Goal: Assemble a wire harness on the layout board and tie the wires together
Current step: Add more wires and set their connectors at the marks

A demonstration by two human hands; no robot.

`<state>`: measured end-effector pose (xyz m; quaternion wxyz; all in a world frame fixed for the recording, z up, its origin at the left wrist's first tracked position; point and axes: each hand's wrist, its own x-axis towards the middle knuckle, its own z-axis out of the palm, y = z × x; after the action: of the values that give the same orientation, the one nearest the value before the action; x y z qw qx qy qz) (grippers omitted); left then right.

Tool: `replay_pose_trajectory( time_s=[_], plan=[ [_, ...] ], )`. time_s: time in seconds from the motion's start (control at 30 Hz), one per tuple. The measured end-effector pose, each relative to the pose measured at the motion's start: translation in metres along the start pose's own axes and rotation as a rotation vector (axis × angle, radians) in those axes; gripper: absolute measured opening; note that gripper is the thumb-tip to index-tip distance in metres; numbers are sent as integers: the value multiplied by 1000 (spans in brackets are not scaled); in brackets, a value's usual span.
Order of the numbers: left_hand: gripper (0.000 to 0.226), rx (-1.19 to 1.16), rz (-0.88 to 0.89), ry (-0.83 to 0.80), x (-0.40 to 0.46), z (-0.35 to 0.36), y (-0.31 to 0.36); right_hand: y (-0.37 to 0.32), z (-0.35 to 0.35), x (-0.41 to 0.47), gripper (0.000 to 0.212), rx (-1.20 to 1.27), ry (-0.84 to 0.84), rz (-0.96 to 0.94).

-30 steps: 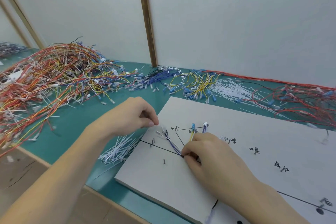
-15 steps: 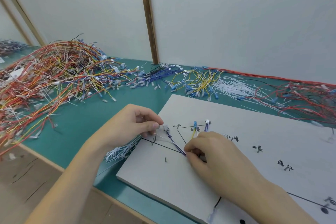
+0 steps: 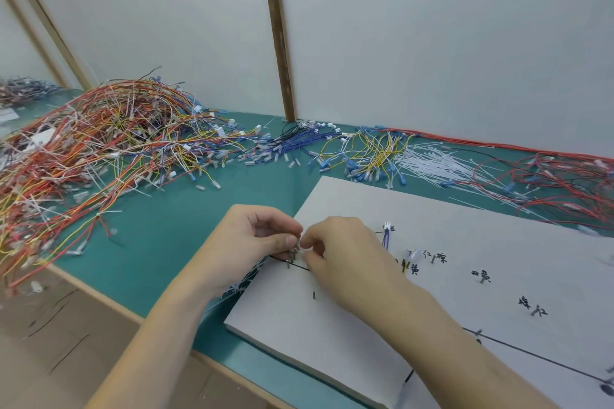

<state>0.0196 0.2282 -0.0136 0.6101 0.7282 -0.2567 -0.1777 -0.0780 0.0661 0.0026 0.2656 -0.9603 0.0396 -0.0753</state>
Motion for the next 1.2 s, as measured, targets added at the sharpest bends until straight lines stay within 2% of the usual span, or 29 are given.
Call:
replay_pose_trajectory(
  time_s=[0.2,0.37,0.57,0.7,1.2],
  plan=[
    [16,-111,25,117,1,7,-11,4,12,2,13,154,120,43],
    [9,-227,30,121,-1,6,-16,14,15,0,11,361,159,89],
    [10,-251,35,110,-2,4,-20,19,15,1,13,548,162,93],
    [16,-233,37,110,-1,4,-21,19,15,1,13,553,178,99],
    [11,-163,66,76,-3,6,-19,20,17,0,13,505,156,98]
  ],
)
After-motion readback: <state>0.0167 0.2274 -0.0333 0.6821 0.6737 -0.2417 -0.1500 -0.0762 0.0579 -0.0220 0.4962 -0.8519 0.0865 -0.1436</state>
